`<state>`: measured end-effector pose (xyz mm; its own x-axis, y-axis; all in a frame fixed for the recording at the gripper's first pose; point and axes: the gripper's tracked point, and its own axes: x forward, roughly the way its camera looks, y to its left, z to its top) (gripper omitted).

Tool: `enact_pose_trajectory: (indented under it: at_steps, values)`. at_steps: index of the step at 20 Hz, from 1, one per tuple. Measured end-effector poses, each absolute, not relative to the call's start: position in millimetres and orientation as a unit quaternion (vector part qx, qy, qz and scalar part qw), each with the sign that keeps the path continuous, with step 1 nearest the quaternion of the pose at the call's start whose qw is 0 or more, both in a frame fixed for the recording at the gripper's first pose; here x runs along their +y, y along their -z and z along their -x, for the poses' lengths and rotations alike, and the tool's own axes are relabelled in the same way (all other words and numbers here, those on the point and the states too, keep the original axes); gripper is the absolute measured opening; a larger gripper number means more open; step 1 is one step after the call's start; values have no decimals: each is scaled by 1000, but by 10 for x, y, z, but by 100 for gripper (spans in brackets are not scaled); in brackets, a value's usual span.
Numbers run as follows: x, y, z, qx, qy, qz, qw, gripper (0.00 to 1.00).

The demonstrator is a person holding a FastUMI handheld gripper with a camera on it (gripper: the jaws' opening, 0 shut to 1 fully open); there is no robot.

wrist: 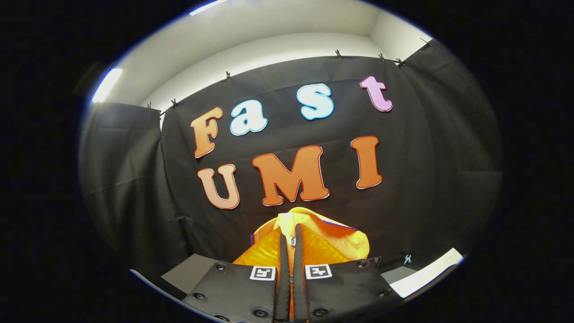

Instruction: Put the clothes into the washing machine and then close the washing machine lid.

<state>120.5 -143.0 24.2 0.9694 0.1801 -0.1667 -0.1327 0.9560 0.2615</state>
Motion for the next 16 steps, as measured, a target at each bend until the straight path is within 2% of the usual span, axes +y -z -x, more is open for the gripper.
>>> enact_pose_trajectory:
  at_steps: [7,16]
  values:
    - [-1919,350,-1283,121,-65,-139,981,11]
    - [-2061,559,-1429,126,-56,-151,979,11]
